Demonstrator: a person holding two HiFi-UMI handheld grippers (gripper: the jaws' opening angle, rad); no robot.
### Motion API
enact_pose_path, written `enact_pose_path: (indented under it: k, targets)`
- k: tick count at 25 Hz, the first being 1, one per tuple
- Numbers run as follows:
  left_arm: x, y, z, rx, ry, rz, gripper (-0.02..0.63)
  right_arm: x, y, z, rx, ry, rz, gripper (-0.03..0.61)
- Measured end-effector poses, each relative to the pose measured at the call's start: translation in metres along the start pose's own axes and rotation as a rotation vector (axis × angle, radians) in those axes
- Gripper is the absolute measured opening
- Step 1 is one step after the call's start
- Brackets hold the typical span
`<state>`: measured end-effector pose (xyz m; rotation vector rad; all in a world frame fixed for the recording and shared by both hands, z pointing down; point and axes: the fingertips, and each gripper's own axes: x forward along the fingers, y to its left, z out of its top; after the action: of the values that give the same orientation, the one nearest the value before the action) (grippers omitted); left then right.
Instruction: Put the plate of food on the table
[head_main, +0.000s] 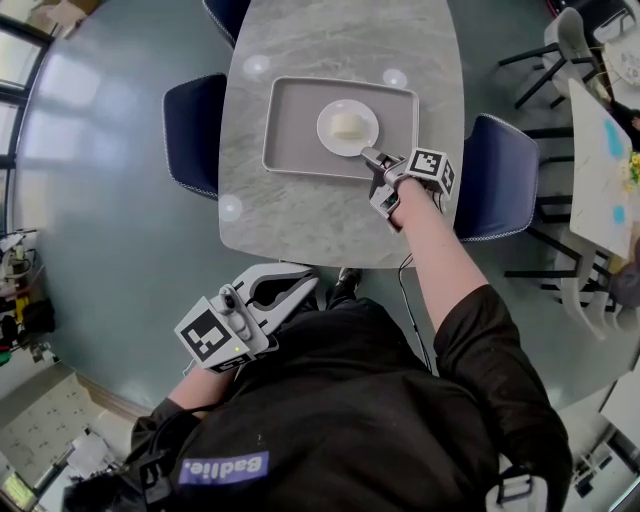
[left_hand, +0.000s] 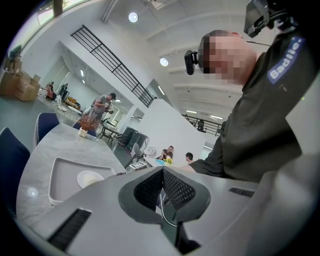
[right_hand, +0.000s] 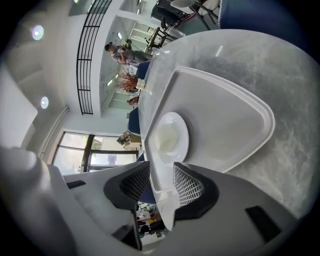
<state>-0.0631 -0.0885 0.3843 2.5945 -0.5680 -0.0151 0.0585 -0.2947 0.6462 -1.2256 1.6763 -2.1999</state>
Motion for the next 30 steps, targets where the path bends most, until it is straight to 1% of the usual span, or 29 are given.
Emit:
enact_pose_path:
  k: [3, 7, 12, 14, 16, 19, 26, 30]
  targets:
    - [0.002, -0.006, 0.005, -0.002, -0.015, -0.024, 0.006, -0.008, 0.009, -0.01, 0.002, 0.006, 0.043, 0.149]
    - [0.002, -0.013, 0.003, 0.015, 0.0, -0.03, 0.006, -0.021, 0.019, -0.024, 0.0, 0.019, 0.089, 0.149]
    - [0.001, -0.026, 0.011, 0.019, -0.027, -0.061, 0.006, -0.037, 0.033, -0.04, -0.014, 0.023, 0.142, 0.147]
    - [-0.001, -0.027, 0.011, 0.027, -0.025, -0.066, 0.006, -0.041, 0.042, -0.047, -0.022, 0.031, 0.176, 0.146]
    - [-0.002, -0.026, 0.009, 0.033, -0.012, -0.064, 0.006, -0.046, 0.051, -0.053, -0.04, 0.04, 0.208, 0.123]
    - [-0.003, -0.026, 0.006, 0.037, 0.005, -0.06, 0.006, -0.058, 0.061, -0.065, -0.068, 0.043, 0.227, 0.087]
    - [0.001, -0.036, 0.01, 0.05, 0.001, -0.092, 0.006, -0.093, 0.074, -0.092, -0.071, 0.033, 0.3, 0.044]
    - [0.001, -0.037, 0.014, 0.057, 0.0, -0.101, 0.006, -0.111, 0.085, -0.1, -0.076, 0.014, 0.345, 0.029]
